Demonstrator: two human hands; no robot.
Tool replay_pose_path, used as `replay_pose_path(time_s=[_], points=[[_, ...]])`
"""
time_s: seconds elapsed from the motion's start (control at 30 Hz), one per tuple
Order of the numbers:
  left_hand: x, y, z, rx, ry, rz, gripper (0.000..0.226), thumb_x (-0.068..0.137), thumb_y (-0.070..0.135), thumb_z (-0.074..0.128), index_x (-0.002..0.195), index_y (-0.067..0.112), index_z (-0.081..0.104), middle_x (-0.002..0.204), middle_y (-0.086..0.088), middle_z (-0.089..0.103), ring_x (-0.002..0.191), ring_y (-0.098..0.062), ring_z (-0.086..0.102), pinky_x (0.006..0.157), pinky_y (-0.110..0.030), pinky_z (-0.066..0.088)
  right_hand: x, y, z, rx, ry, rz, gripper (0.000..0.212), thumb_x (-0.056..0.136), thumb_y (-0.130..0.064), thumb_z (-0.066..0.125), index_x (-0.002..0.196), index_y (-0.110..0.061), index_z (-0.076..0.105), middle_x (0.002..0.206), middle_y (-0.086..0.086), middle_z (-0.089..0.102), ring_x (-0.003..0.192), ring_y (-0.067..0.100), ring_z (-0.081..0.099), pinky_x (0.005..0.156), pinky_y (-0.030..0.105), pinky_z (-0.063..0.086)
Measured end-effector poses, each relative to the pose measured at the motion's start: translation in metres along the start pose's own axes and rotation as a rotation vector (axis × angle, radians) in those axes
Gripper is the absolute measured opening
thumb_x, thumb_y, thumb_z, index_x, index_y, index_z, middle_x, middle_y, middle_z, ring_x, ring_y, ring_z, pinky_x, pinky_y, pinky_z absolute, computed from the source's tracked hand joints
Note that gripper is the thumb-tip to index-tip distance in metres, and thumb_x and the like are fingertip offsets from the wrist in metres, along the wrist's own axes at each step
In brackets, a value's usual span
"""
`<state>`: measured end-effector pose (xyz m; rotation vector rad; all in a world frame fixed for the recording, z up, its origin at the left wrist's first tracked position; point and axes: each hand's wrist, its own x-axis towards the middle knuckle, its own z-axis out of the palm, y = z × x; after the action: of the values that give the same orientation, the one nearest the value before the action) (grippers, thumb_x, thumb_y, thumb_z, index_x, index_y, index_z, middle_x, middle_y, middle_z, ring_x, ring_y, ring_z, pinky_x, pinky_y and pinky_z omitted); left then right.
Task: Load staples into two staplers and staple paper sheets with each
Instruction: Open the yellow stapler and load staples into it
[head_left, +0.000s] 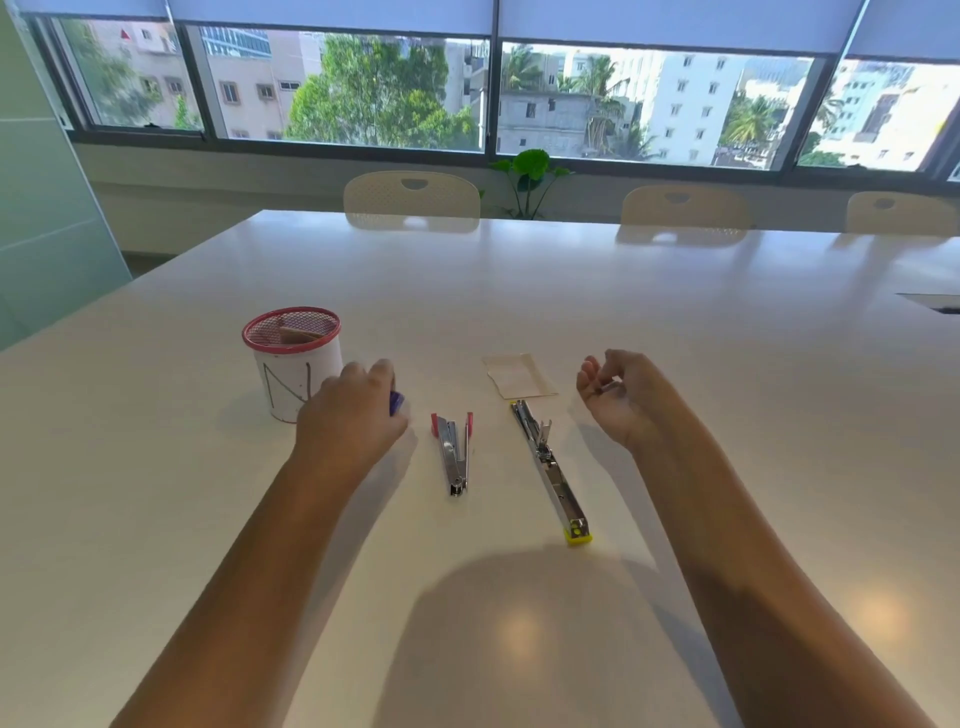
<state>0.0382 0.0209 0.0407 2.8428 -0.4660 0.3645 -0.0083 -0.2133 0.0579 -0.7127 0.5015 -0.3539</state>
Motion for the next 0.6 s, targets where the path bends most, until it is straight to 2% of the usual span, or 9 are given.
replay_pose_path(time_s=[0.03, 0.1, 0.17, 0.27, 0.37, 0.47, 0.53, 0.6], points=[[0.000, -0.002, 0.000, 0.070, -0.050, -0.020, 0.027, 0.090, 0.031, 0.050, 0.110, 0.014, 0.045, 0.106, -0.011, 0.055, 0.091, -0.024, 0.053, 0.077, -0.036, 0.047, 0.001, 0.001, 0.000, 0.018, 0.002, -0.003, 0.030, 0.081, 0.016, 0.021, 0.087, -0.005, 0.042, 0.078, 0.009, 0.038, 0.064, 0.017, 0.040, 0.058, 0.021, 0.040], [0.000, -0.006, 0.001, 0.188, -0.123, -0.072, 0.028, 0.090, 0.031, 0.048, 0.111, 0.012, 0.045, 0.108, -0.012, 0.056, 0.097, -0.028, 0.055, 0.079, -0.037, 0.047, 0.004, 0.006, 0.001, 0.017, -0.009, 0.001, 0.034, 0.079, 0.019, 0.015, 0.083, -0.005, 0.039, 0.079, 0.009, 0.039, 0.067, 0.018, 0.041, 0.060, 0.024, 0.041], [0.001, -0.011, 0.002, 0.242, -0.172, -0.131, 0.028, 0.091, 0.030, 0.046, 0.111, 0.012, 0.044, 0.110, -0.012, 0.056, 0.100, -0.029, 0.055, 0.079, -0.037, 0.046, 0.005, 0.009, 0.003, -0.008, -0.025, 0.012, 0.035, 0.082, 0.019, 0.016, 0.077, -0.007, 0.039, 0.080, 0.010, 0.042, 0.068, 0.019, 0.045, 0.059, 0.024, 0.044], [0.004, -0.018, 0.006, 0.232, -0.253, -0.169, 0.029, 0.090, 0.033, 0.047, 0.111, 0.012, 0.045, 0.112, -0.011, 0.055, 0.101, -0.027, 0.054, 0.081, -0.036, 0.045, 0.003, 0.011, 0.004, -0.133, -0.101, -0.047, 0.032, 0.089, 0.019, 0.025, 0.082, -0.005, 0.045, 0.084, 0.014, 0.049, 0.076, 0.020, 0.054, 0.062, 0.026, 0.054], [0.005, -0.020, 0.009, 0.221, -0.280, -0.186, 0.034, 0.089, 0.037, 0.049, 0.111, 0.012, 0.044, 0.113, -0.012, 0.054, 0.103, -0.028, 0.053, 0.078, -0.034, 0.043, 0.001, 0.015, 0.004, -0.554, -0.261, -0.224, 0.035, 0.092, 0.017, 0.028, 0.080, -0.006, 0.052, 0.083, 0.009, 0.056, 0.076, 0.013, 0.062, 0.065, 0.016, 0.056], [0.004, -0.019, 0.010, 0.233, -0.277, -0.191, 0.043, 0.088, 0.046, 0.049, 0.114, 0.013, 0.044, 0.116, -0.012, 0.053, 0.106, -0.028, 0.053, 0.080, -0.034, 0.043, 0.004, 0.021, 0.000, -0.963, -0.367, -0.339, 0.030, 0.093, 0.009, 0.040, 0.077, -0.010, 0.057, 0.082, 0.006, 0.061, 0.066, 0.001, 0.066, 0.063, 0.011, 0.053], [0.003, -0.017, 0.009, 0.224, -0.266, -0.205, 0.048, 0.087, 0.050, 0.048, 0.116, 0.012, 0.045, 0.118, -0.012, 0.053, 0.108, -0.029, 0.053, 0.082, -0.035, 0.044, 0.009, 0.024, -0.003, -1.094, -0.363, -0.370, 0.022, 0.091, 0.005, 0.048, 0.080, -0.008, 0.062, 0.081, 0.008, 0.062, 0.060, -0.002, 0.066, 0.060, 0.011, 0.052], [0.002, -0.013, 0.007, 0.183, -0.220, -0.221, 0.050, 0.087, 0.050, 0.048, 0.119, 0.012, 0.045, 0.118, -0.013, 0.051, 0.109, -0.030, 0.051, 0.084, -0.037, 0.044, 0.013, 0.025, -0.006, -1.157, -0.352, -0.360, 0.013, 0.090, 0.001, 0.054, 0.093, 0.001, 0.066, 0.075, 0.006, 0.064, 0.056, -0.001, 0.065, 0.062, 0.012, 0.054]])
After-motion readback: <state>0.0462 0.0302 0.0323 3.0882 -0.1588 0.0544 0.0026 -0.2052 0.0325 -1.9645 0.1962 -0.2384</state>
